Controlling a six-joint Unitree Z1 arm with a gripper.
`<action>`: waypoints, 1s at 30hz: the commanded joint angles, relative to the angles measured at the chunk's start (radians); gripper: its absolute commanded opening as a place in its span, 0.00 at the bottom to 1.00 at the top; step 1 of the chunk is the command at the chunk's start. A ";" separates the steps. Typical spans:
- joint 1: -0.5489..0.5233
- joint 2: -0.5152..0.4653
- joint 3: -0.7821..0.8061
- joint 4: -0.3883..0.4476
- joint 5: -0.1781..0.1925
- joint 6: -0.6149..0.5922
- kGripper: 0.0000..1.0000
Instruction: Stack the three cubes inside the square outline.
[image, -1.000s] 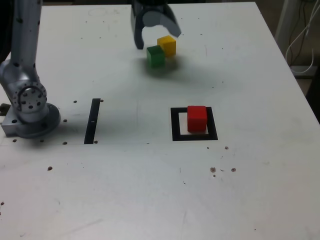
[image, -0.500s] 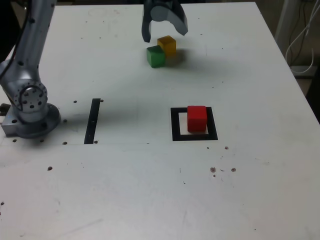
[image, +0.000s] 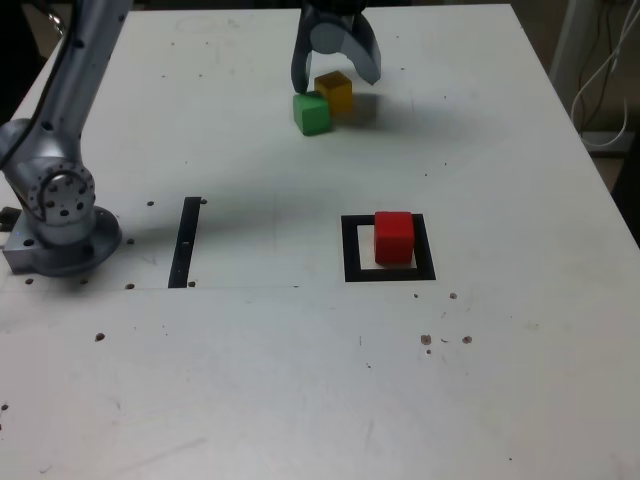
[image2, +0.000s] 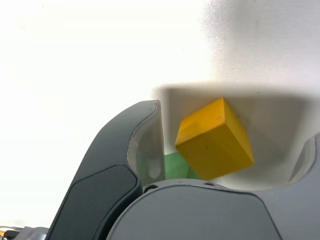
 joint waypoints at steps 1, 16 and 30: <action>0.002 0.013 0.002 0.002 -0.007 0.007 0.96; 0.002 0.024 0.031 0.004 -0.050 0.006 0.79; 0.002 0.030 0.036 -0.048 -0.054 0.009 0.53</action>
